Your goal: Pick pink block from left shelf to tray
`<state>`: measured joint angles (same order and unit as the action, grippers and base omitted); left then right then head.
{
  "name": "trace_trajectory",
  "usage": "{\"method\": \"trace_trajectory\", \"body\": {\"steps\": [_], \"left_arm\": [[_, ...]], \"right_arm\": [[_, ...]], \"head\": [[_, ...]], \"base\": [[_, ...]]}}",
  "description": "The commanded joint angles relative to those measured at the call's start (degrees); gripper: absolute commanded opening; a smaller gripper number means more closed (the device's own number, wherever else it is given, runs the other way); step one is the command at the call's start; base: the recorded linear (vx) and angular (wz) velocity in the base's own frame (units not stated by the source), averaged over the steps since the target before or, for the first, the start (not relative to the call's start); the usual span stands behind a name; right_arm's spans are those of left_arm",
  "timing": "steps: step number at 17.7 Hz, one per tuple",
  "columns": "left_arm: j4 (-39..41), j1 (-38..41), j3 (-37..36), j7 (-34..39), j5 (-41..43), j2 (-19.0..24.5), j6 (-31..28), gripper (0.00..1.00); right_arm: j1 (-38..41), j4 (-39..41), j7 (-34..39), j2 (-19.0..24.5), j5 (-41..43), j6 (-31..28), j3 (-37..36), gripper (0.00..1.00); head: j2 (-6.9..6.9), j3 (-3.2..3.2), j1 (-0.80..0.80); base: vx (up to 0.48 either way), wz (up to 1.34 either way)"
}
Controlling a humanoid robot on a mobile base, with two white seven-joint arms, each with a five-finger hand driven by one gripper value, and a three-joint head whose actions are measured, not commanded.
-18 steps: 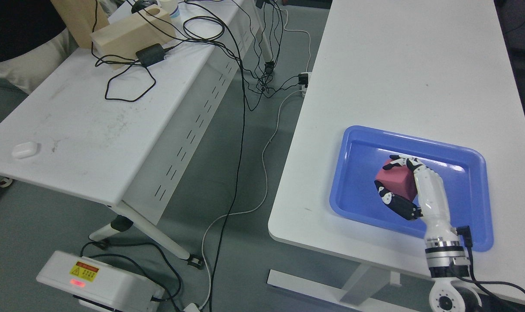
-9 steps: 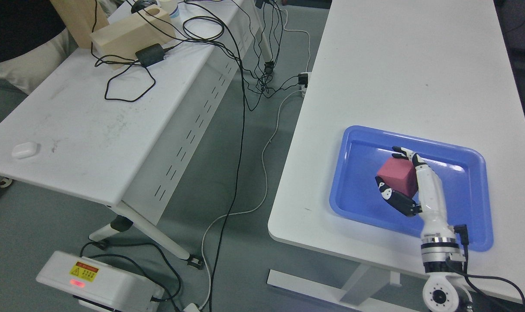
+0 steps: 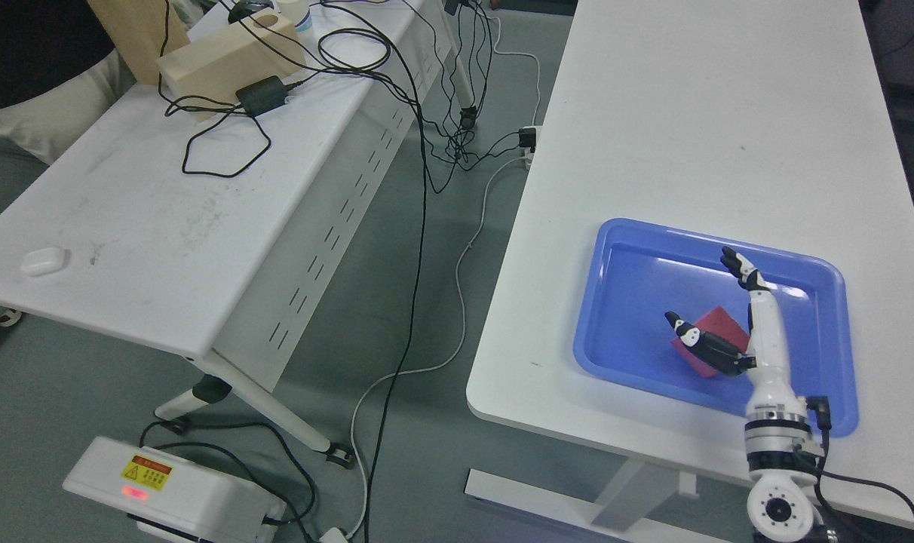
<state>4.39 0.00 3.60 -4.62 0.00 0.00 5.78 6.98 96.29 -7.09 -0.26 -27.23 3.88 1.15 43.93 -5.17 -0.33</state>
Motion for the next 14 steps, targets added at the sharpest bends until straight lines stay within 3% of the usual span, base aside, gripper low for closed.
{"method": "trace_trajectory", "body": {"steps": [1,6,14], "left_arm": [[0.0,0.52,0.0,0.05,0.09,1.0,0.02,1.0],[0.0,0.52,0.0,0.05,0.09,1.0,0.02,1.0],[0.0,0.52,0.0,0.05,0.09,1.0,0.02,1.0]], "right_arm": [[-0.21,-0.05,1.2,-0.74,11.41,-0.19,-2.56,1.0],[-0.12,0.04,2.26,-0.74,22.04,-3.24,-8.52,1.0],[-0.03,0.21,2.08,-0.74,22.75,-3.88,-10.12,1.0]], "head": [[0.0,0.0,0.0],[0.0,0.0,0.0],[0.0,0.0,0.0]], "base": [[0.0,0.0],[0.0,0.0],[-0.048,-0.04]]}}
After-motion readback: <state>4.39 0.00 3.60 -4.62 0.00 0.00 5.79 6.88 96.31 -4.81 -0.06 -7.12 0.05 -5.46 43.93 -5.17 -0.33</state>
